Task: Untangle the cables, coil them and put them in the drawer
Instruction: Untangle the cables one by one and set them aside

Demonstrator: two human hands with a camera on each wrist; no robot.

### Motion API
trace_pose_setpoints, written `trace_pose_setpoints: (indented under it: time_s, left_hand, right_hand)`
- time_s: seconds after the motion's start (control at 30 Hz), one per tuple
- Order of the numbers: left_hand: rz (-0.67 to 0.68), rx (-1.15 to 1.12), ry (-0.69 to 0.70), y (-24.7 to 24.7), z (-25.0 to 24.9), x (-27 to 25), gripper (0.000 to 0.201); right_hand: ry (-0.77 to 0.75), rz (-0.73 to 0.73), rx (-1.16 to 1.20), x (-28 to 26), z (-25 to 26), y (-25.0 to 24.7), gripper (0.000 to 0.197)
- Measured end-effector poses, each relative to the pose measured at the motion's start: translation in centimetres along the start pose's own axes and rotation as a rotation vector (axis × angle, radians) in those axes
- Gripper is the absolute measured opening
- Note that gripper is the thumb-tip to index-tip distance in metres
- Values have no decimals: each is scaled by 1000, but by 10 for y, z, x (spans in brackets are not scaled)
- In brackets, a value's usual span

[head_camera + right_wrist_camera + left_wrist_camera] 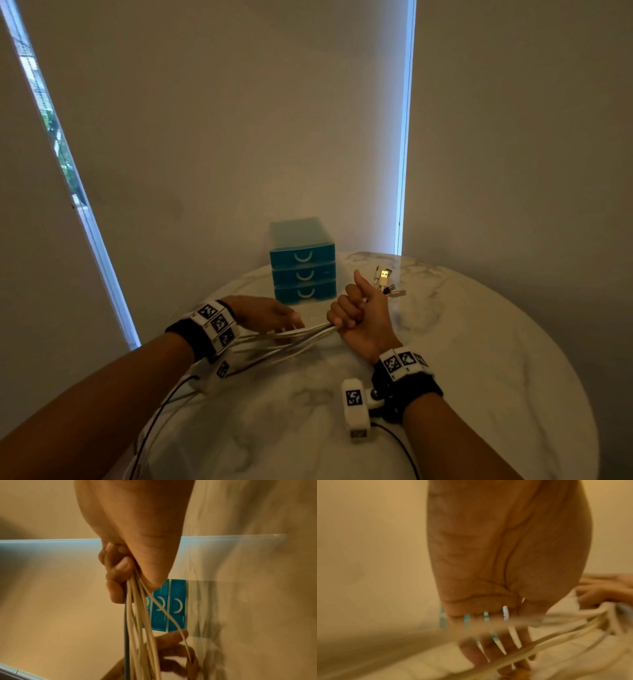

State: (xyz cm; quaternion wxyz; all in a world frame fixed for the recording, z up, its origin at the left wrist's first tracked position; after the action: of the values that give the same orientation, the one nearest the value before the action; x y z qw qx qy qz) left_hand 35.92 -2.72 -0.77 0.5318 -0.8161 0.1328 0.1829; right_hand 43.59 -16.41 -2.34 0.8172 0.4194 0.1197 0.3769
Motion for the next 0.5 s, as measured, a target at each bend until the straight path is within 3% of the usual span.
trace_pose_setpoints:
  time_s: [0.1, 0.2, 0.33, 0.4, 0.5]
  left_hand:
    - [59, 58, 14, 7, 24, 2, 32]
    - [121, 147, -1, 11, 26, 4, 34]
    - [106, 242, -33, -1, 29, 4, 31]
    - [37, 223, 12, -10, 35, 2, 23]
    - [-188, 72, 96, -38, 49, -11, 7]
  right_hand:
    - [14, 66, 8, -4, 1, 12, 63]
    - [4, 113, 4, -8, 5, 22, 61]
    - [-42, 150, 32, -11, 21, 27, 62]
    - [-81, 143, 51, -11, 35, 22, 63]
    - [-137, 126, 60, -12, 55, 9, 65]
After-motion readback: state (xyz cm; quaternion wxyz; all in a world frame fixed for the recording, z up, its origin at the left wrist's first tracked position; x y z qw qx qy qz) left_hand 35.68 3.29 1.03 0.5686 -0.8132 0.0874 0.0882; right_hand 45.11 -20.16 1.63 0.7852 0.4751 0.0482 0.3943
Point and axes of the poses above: each hand's wrist, its own x-axis towards the middle knuckle, its own y-axis out of the palm, z = x × y, the point moved 9 cm from there along x, towards the middle knuckle, and after that the axes turned 1 degree about z, right-handed, at the moved point
